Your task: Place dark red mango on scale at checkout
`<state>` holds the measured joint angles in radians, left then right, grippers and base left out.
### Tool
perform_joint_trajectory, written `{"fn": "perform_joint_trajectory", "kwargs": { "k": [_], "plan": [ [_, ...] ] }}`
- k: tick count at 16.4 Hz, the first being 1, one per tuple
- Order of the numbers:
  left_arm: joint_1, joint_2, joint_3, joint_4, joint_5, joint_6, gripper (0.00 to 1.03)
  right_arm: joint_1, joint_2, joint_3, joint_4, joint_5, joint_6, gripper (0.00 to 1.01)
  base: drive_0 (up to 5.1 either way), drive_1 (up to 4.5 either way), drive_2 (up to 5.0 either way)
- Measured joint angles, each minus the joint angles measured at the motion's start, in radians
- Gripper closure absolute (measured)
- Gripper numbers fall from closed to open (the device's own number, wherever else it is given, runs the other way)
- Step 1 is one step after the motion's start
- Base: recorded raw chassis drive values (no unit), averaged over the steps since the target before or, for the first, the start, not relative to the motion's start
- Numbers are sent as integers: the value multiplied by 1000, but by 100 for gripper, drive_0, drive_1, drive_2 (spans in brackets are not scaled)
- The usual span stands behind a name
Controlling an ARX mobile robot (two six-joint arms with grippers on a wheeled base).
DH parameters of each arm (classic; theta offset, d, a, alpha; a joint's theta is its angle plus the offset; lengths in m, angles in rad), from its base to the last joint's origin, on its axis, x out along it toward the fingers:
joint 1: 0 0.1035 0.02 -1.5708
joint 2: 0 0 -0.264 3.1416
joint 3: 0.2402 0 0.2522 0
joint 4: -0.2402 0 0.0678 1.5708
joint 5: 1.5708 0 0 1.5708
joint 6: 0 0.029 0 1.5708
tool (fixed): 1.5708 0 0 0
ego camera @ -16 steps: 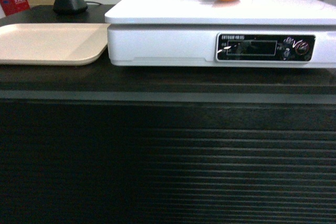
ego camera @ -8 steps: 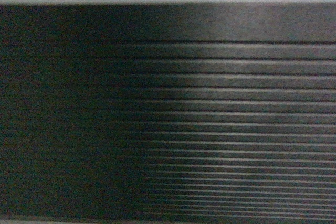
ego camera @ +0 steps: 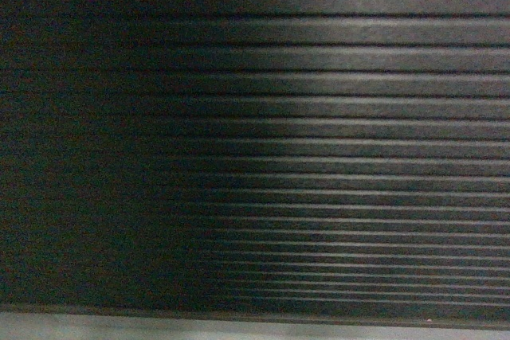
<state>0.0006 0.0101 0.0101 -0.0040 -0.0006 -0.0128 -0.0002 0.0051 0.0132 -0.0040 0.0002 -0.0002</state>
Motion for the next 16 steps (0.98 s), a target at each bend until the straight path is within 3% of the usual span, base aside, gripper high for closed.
{"fn": "perform_joint_trajectory", "kwargs": {
  "k": [16],
  "plan": [
    [0, 0, 0, -2, 0, 2, 5, 0, 0, 0, -1, 0, 0, 3, 0, 0, 0]
  ]
}}
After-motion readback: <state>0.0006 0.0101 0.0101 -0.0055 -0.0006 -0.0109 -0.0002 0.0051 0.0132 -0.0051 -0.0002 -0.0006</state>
